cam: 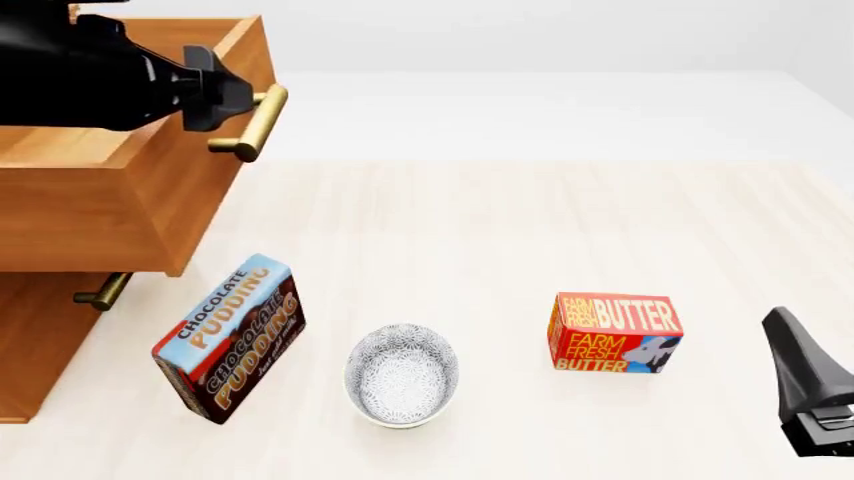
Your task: Put the bowl in the top drawer of the cabinet.
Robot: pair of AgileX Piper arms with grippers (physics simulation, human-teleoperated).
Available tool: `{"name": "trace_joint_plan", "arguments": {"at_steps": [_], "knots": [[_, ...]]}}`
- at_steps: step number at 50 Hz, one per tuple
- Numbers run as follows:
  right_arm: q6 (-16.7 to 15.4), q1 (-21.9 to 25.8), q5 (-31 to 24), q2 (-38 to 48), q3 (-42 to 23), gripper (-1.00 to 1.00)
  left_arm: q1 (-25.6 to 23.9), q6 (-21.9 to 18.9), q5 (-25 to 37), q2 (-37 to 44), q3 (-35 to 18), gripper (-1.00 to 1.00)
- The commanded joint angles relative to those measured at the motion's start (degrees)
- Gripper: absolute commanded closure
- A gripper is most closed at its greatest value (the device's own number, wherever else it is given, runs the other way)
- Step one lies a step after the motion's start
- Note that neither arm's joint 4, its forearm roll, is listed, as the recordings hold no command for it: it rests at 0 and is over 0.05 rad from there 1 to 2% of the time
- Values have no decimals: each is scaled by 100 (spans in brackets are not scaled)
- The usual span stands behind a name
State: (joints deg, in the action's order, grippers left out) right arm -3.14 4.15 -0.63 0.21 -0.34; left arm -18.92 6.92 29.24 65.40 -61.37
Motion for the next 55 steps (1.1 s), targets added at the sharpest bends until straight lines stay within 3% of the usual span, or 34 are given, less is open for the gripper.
{"name": "trace_joint_plan", "arguments": {"at_steps": [1,34,39,41,55], "knots": [[-9,4,-1,0,1,-100,-287,-162,19,-55,-9,-100],[-2,-2,-2,6,3,-100,-888,-112,-35,-112,69,-100],[-3,-1,0,9,5,-100,-1182,94,-54,-272,77,-100],[-3,-2,-1,9,5,-100,-1092,-68,-25,-246,49,-100],[-8,1,3,14,7,-100,-981,-189,185,-538,-222,-100]]}}
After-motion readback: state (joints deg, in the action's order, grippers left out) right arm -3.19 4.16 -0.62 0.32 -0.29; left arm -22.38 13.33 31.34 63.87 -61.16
